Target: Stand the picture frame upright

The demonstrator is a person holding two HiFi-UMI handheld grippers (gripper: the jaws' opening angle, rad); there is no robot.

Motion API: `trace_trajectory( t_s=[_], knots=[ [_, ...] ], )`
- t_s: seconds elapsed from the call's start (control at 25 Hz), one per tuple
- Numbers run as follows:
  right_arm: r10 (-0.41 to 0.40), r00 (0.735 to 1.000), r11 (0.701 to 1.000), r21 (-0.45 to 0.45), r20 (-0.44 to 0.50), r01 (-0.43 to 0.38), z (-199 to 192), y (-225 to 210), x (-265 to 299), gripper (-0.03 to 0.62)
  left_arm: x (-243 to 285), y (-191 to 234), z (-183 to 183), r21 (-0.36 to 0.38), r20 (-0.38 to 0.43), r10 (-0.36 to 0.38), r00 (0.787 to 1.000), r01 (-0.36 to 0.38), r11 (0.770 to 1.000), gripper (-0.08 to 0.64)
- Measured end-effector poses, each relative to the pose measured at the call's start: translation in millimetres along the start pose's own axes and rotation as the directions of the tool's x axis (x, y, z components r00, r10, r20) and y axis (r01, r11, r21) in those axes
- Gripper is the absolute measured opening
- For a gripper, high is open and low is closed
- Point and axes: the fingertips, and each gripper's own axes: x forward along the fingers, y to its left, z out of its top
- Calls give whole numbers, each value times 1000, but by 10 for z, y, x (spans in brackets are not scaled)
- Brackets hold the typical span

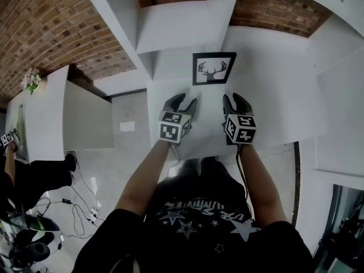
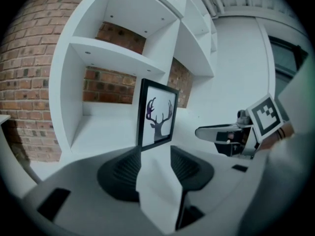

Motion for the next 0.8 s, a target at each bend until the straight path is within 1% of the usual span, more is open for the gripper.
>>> trace_trajectory(
  t_s=[0.12,0.24,0.36,0.44,0.64,0.8],
  knots=[
    [-20,1000,1000,-4,2,20,-86,52,-153,138,-119,-83,-20,17,21,-28,999,28,999,181],
    [-59,998,998,12,6,59,-157,59,-300,138,-204,-116,-19,20,38,-56,998,56,998,181],
    [-104,995,994,17,12,104,-249,46,-445,138,-251,-144,-61,14,36,-83,996,82,997,181],
    [-116,993,993,18,15,116,-282,43,-493,138,-263,-149,-79,12,33,-93,995,93,996,179],
    [-115,993,993,35,10,114,-305,80,-536,125,-315,-126,-109,-7,37,-85,996,85,996,138],
    [-101,995,994,45,0,101,-312,107,-559,97,-365,-138,-146,-16,33,-67,997,68,998,100]
  ],
)
